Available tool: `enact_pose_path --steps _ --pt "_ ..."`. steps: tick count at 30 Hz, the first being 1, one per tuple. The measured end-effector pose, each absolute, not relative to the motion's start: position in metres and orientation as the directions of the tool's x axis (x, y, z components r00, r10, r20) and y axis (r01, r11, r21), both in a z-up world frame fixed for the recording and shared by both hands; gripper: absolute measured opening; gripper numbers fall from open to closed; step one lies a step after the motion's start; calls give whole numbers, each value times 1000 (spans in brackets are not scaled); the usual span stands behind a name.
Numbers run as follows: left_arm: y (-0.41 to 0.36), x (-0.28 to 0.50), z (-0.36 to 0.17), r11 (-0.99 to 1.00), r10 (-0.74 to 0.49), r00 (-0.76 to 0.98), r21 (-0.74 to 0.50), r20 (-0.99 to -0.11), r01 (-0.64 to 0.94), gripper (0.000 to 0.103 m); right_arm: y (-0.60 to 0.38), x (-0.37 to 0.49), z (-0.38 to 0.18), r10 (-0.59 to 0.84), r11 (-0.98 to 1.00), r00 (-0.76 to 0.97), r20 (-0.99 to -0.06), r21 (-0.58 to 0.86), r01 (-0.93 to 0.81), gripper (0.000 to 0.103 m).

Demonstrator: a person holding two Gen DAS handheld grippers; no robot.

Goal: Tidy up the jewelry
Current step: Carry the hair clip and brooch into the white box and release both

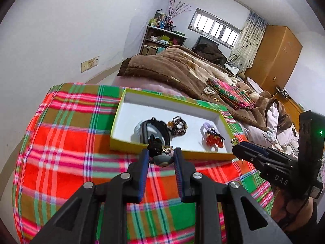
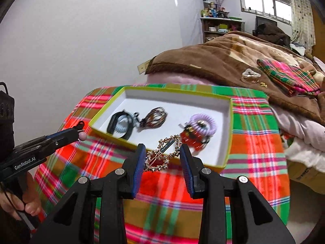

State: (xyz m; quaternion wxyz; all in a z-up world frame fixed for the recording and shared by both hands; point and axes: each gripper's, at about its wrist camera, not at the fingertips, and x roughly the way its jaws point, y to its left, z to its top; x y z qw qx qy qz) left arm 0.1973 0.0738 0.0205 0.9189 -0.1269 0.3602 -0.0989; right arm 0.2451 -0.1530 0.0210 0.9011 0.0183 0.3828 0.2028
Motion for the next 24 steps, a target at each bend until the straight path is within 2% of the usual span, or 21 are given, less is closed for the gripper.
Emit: enact_pose_path --steps 24 --pt "73 294 4 958 -251 688 -275 -681 78 26 -131 329 -3 362 911 585 -726 142 -387 36"
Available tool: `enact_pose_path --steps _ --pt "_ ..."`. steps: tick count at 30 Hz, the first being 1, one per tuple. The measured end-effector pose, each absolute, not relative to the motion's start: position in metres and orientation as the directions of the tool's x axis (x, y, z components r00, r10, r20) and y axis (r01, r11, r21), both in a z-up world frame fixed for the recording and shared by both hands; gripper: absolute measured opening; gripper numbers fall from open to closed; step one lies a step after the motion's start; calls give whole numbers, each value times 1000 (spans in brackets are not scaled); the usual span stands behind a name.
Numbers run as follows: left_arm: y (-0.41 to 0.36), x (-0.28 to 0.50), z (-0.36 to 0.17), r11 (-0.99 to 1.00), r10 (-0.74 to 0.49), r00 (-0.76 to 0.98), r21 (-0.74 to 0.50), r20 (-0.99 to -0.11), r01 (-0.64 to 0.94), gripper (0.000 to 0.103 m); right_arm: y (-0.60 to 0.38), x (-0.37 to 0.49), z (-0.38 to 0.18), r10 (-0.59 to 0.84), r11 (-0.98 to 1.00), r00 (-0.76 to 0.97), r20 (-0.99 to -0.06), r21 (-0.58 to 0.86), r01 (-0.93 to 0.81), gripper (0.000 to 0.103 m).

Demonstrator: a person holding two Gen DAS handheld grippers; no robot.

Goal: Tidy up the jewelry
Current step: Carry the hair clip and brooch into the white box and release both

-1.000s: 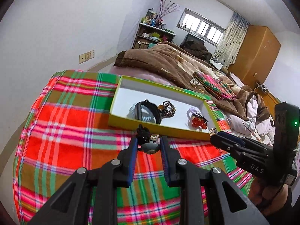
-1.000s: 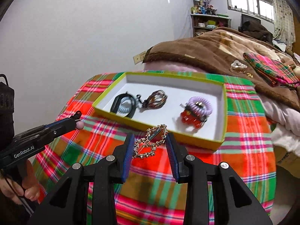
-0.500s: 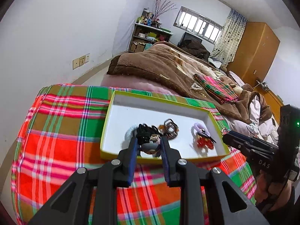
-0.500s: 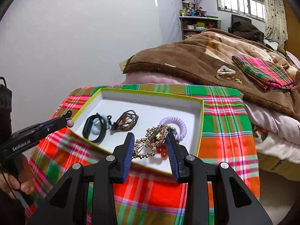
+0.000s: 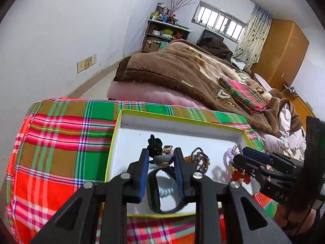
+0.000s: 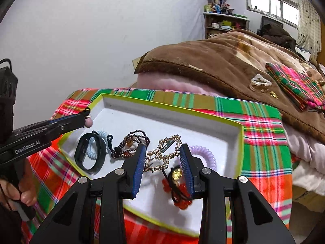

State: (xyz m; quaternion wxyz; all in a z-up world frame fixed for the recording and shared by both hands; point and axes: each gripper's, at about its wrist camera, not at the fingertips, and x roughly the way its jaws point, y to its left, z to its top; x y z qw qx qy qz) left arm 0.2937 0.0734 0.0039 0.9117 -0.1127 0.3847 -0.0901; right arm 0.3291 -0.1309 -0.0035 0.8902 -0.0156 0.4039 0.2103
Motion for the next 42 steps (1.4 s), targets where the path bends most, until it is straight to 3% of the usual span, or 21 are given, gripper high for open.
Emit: enact_pose_path --steps 15,20,24,35,42 --pt "75 310 -16 955 -259 637 -291 -726 57 26 -124 335 -17 362 905 554 -750 140 -403 36" --pt "77 312 -15 953 -264 629 -298 -731 54 26 -126 330 -12 365 907 568 -737 144 -396 43" --pt "78 307 -13 955 -255 629 -292 -734 46 32 -127 323 -7 368 906 577 -729 143 -398 43" --pt "74 270 13 966 -222 666 -254 -712 51 33 -136 287 21 373 908 623 -687 133 -397 43" --pt "61 230 32 969 -211 698 -238 -684 60 43 -144 247 36 376 907 644 -667 124 -402 43"
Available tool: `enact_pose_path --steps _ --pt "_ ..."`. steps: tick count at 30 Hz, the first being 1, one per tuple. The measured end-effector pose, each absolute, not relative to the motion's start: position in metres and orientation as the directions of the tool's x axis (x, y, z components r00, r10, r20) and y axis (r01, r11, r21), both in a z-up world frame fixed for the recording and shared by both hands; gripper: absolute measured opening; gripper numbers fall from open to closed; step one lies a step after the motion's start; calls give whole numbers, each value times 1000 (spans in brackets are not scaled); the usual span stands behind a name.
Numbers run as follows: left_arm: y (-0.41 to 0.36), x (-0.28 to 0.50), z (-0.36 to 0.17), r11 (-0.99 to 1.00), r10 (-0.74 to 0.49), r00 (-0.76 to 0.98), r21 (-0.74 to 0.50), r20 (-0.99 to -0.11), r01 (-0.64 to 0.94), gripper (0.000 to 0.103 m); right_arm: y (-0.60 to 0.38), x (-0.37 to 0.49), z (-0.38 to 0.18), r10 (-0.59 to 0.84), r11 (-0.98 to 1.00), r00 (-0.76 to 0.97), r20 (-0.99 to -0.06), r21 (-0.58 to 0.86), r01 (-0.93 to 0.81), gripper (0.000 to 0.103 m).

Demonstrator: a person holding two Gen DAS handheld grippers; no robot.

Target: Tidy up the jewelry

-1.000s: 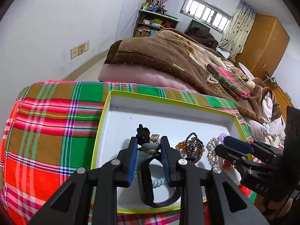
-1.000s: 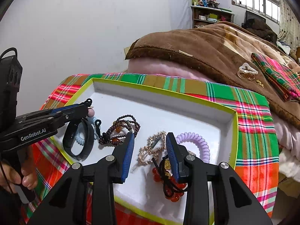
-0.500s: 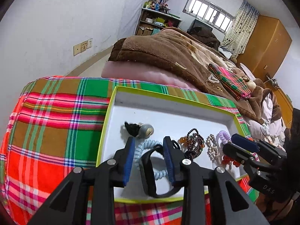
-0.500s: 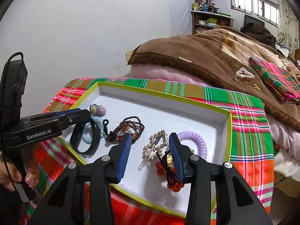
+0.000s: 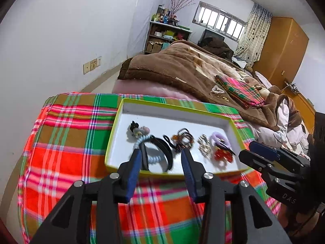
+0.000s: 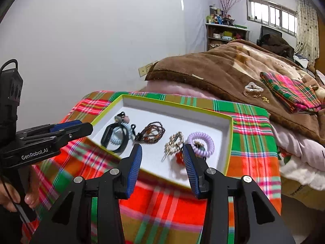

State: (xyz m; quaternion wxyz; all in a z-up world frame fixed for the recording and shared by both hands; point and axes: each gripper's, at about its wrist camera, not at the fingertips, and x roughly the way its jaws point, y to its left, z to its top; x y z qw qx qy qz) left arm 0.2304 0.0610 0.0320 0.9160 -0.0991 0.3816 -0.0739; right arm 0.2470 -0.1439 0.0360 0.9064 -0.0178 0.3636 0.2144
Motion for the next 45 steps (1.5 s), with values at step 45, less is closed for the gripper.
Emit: enact_pose_path --steps 45 --pt "-2 43 14 996 -69 707 -93 -704 5 44 -190 74 27 352 923 668 -656 124 -365 43"
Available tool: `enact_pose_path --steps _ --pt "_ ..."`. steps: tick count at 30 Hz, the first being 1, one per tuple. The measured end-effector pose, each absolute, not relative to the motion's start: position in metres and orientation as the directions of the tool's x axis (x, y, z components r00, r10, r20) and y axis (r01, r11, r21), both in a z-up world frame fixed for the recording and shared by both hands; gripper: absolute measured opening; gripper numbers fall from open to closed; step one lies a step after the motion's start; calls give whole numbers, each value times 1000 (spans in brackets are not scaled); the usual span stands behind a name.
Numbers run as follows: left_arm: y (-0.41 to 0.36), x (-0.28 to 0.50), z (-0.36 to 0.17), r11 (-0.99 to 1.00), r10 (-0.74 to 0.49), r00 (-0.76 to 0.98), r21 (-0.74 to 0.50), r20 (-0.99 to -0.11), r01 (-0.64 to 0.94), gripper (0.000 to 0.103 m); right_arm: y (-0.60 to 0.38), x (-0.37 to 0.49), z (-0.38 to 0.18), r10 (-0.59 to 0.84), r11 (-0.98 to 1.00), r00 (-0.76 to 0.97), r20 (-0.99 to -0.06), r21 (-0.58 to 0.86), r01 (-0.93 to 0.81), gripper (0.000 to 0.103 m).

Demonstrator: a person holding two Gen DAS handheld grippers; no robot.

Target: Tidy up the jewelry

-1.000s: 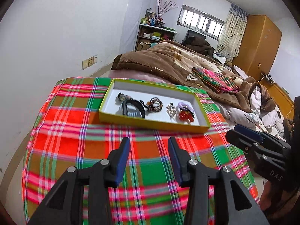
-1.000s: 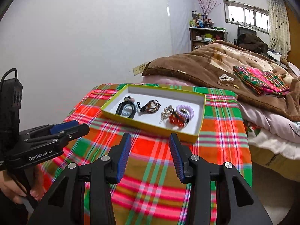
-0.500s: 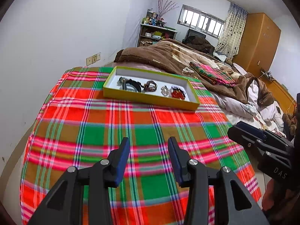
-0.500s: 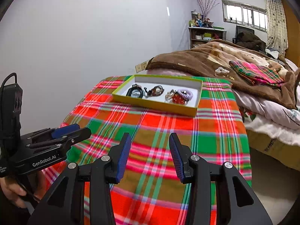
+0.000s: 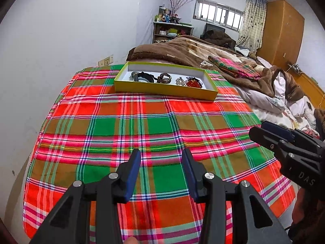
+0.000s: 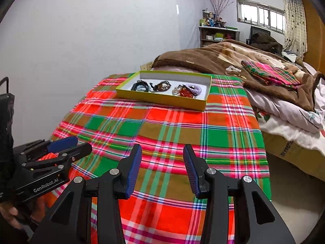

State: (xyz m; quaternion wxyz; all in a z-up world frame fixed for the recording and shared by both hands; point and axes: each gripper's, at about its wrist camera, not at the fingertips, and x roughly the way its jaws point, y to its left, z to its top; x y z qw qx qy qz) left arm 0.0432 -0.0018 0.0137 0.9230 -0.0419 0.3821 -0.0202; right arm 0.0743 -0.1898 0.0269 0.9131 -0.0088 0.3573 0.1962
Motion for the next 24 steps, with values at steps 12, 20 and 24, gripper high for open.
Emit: enact_pose_path --steps 12,20,24 --pt "-3 68 10 998 -22 707 -57 -707 -26 44 -186 98 18 311 933 664 -680 87 -348 43" --pt "0 77 5 998 -9 693 -53 -721 -43 44 -181 102 14 313 930 651 -691 85 -357 43" --pt "0 77 4 998 -10 691 -54 -723 -42 44 -180 103 13 311 931 648 -695 85 -356 43"
